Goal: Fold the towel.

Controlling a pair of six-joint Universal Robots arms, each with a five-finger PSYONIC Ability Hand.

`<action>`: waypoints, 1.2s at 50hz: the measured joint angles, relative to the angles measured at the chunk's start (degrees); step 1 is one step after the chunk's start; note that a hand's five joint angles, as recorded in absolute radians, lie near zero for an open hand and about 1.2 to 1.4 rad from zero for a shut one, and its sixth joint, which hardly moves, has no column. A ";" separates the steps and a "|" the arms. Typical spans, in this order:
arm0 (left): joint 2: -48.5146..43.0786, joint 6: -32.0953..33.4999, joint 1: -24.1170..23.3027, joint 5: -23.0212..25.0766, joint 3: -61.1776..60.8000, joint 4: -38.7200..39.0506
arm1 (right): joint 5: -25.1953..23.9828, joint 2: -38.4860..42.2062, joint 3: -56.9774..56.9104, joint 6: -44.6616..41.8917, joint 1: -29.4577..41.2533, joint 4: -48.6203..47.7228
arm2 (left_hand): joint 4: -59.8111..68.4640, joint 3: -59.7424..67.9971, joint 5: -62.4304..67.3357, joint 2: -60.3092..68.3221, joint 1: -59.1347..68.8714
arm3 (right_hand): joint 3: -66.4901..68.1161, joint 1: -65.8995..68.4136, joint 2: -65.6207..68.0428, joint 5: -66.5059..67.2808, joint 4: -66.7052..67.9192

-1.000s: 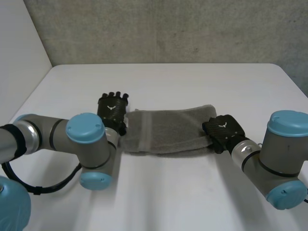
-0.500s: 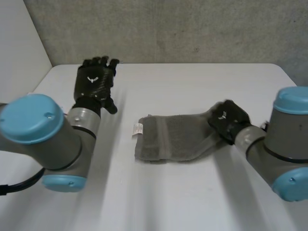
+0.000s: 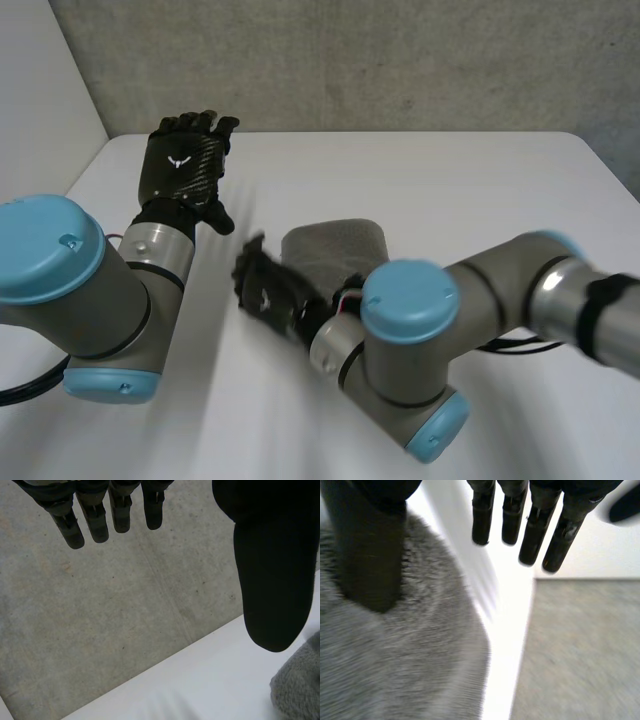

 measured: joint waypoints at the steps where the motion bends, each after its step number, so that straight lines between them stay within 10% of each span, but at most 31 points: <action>1: 0.01 -0.03 0.01 0.00 0.03 0.01 | 0.36 -1.05 0.38 1.76 -0.19 -0.46 | 0.00 0.00 0.00 0.00 0.00 | -1.73 -1.79 -1.90 -2.39 -2.22; 12: -0.31 -4.55 0.06 0.17 1.30 -0.05 | 7.99 -17.94 9.50 46.63 -10.12 -1.75 | -0.09 -0.12 -0.01 -0.04 0.00 | -5.43 -6.18 -5.02 -4.94 -5.07; 20: -4.91 -8.96 -1.76 3.17 2.50 -0.76 | 7.65 -15.17 9.53 60.04 -17.70 7.05 | -0.09 -0.12 -0.01 -0.04 0.00 | -5.43 -6.18 -5.02 -4.94 -5.07; 37: -20.18 -8.88 -7.34 8.08 7.04 -8.94 | 2.23 -2.45 4.91 65.88 -19.81 9.97 | -0.09 -0.12 -0.02 -0.04 0.00 | -5.43 -6.18 -5.02 -4.93 -5.07; 60: 11.53 -9.47 3.19 7.44 14.65 -26.55 | 11.75 -34.76 2.29 67.59 -27.99 18.29 | -0.30 -0.34 -0.12 -0.32 -0.18 | -5.43 -6.18 -5.02 -4.94 -5.07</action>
